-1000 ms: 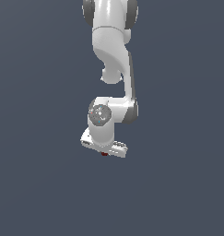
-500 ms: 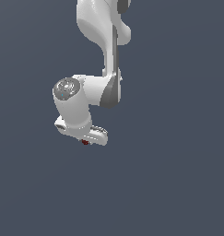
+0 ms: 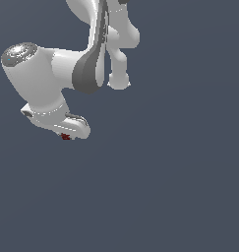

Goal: Pick up the object and move it to a goal position.

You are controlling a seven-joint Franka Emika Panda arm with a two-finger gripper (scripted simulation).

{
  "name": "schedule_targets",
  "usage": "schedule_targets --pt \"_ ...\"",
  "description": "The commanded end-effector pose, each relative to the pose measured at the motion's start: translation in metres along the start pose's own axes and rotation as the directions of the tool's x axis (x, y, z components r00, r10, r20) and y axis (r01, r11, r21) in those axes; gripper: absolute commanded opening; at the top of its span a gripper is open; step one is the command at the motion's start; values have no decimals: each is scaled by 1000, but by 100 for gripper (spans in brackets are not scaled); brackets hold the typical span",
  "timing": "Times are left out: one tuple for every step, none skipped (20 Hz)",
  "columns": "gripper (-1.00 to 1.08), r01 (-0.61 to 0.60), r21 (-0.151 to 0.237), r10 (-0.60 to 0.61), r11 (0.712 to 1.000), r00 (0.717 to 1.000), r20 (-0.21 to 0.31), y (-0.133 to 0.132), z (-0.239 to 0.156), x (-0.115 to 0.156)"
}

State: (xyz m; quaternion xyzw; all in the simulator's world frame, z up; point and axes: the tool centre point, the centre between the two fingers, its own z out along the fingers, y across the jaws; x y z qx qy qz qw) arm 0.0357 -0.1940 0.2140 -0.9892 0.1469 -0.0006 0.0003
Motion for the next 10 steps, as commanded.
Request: schedule_targets --pt "-100 2 0 -2 1000 1000 1 15 -16 1" --pt "-100 2 0 -2 1000 1000 1 20 -20 2" --pt "-100 2 0 -2 1000 1000 1 23 -24 3" --pt "-100 2 0 -2 1000 1000 1 27 -28 3" --pt "-100 2 0 -2 1000 1000 1 30 -31 4" --pt "-100 2 0 -2 1000 1000 1 32 -33 5" --pt "-100 2 0 -2 1000 1000 1 34 -35 5" --pt "-100 2 -1 -2 1000 1000 1 35 -36 5" --pt "-100 2 -1 -2 1000 1000 1 35 -37 5" --pt "-100 2 -1 -2 1000 1000 1 36 -37 5"
